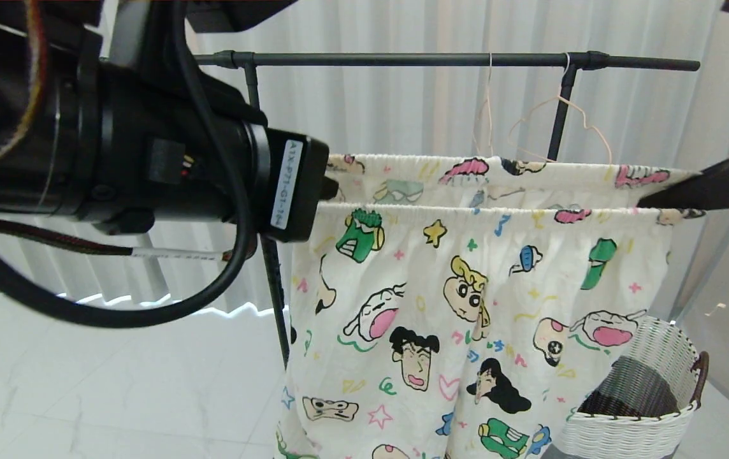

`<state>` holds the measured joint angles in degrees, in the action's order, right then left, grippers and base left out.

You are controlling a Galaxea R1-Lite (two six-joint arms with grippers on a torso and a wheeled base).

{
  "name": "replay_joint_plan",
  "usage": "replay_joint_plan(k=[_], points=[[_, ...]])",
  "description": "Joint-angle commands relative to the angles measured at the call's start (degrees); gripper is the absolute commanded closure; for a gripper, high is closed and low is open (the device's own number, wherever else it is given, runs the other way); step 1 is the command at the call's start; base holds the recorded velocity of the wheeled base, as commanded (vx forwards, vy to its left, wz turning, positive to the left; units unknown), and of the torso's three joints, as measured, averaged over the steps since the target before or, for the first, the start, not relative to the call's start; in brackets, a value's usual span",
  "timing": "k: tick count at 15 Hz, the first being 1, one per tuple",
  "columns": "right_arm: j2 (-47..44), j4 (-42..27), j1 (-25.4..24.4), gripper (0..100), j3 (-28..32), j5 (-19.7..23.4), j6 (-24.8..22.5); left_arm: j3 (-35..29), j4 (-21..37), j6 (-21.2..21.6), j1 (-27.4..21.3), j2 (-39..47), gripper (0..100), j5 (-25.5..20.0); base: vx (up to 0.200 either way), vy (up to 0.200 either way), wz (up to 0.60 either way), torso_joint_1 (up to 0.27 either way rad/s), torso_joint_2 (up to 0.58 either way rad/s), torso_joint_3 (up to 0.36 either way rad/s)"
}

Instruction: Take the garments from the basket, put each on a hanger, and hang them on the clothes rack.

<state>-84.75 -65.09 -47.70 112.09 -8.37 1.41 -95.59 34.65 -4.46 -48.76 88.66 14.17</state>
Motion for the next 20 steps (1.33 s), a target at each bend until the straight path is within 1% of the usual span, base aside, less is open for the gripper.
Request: replay_joint_plan(k=[1, 2, 5, 6, 8, 9, 10, 11, 12, 13, 14, 15, 17, 18, 19, 20], points=[[5.38, -2.94, -4.94, 100, -1.17, 2.93, 0.08, -0.83, -4.41, 0.68, -0.10, 2.92, 100, -1.07, 0.000, 0.000, 0.00, 0.000, 0.00, 0.000], [6.17, -3.38, -7.67, 100, -2.32, 3.01, 0.08, -1.53, -6.52, 0.68, -0.19, 4.41, 100, -2.12, 0.000, 0.000, 0.00, 0.000, 0.00, 0.000], [7.05, -2.33, -16.99, 100, -7.59, 2.49, 0.08, -2.06, -6.78, 0.59, -0.46, 5.73, 100, -8.01, 0.000, 0.000, 0.00, 0.000, 0.00, 0.000], [7.14, -1.62, -17.86, 100, -8.47, 2.40, -0.01, -2.15, -6.78, 0.51, -0.28, 6.00, 100, -8.45, 0.000, 0.000, 0.00, 0.000, 0.00, 0.000], [7.05, -0.48, -18.04, 100, -9.96, 0.99, -0.01, -1.71, -6.70, -0.02, -0.10, 5.64, 100, -8.36, 0.000, 0.000, 0.00, 0.000, 0.00, 0.000], [7.05, -0.31, -17.69, 100, -9.96, -0.41, 0.17, -0.04, -5.64, -0.37, -0.10, 4.06, 100, -8.28, 0.000, 0.000, 0.00, 0.000, 0.00, 0.000], [7.05, 0.66, -15.76, 100, -9.88, -0.77, 0.08, 1.46, -1.42, -0.46, -0.10, 1.34, 100, -8.28, 0.000, 0.000, 0.00, 0.000, 0.00, 0.000], [6.97, 3.03, -13.38, 100, -9.88, -0.50, -0.10, 1.63, 4.20, -1.69, -0.19, -0.86, 100, -8.28, 0.000, 0.000, 0.00, 0.000, 0.00, 0.000], [6.35, 5.94, -11.36, 100, -9.88, -0.24, -0.18, 1.63, 9.65, -4.50, -0.54, -2.97, 100, -8.36, 0.000, 0.000, 0.00, 0.000, 0.00, 0.000], [5.03, 9.10, -9.52, 100, -9.52, 0.03, -0.36, 1.72, 12.73, -8.02, -1.69, -4.29, 100, -8.36, 0.000, 0.000, 0.00, 0.000, 0.00, 0.000], [3.71, 12.35, -7.76, 100, -9.17, 0.99, -1.24, 1.72, 15.10, -12.85, -3.44, -5.17, 100, -8.36, 0.000, 0.000, 0.00, 0.000, 0.00, 0.000], [2.13, 14.64, -5.82, 100, -8.38, 2.66, -2.82, 2.07, 16.42, -18.57, -5.99, -5.52, 100, -8.36, 0.000, 0.000, 0.00, 0.000, 0.00, 0.000], [-0.50, 15.25, -4.07, 100, -5.39, 4.60, -4.05, 2.51, 16.51, -29.99, -12.76, -5.96, 100, -8.28, 0.000, 0.000, 0.00, 0.000, 0.00, 0.000], [-1.74, 15.25, -4.07, 100, -4.07, 4.77, -4.05, 2.42, 16.51, -33.68, -16.28, -6.22, 100, -8.28, 0.000, 0.000, 0.00, 0.000, 0.00, 0.000], [-2.53, 15.25, -4.07, 100, -3.37, 4.77, -4.05, 2.60, 16.51, -34.91, -18.39, -6.48, 100, -7.84, 0.000, 0.000, 0.00, 0.000, 0.00, 0.000], [-3.05, 15.25, -4.07, 100, -3.02, 4.86, -4.05, 2.60, 16.51, -35.18, -19.53, -6.48, 100, -7.31, 0.000, 0.000, 0.00, 0.000, 0.00, 0.000]])
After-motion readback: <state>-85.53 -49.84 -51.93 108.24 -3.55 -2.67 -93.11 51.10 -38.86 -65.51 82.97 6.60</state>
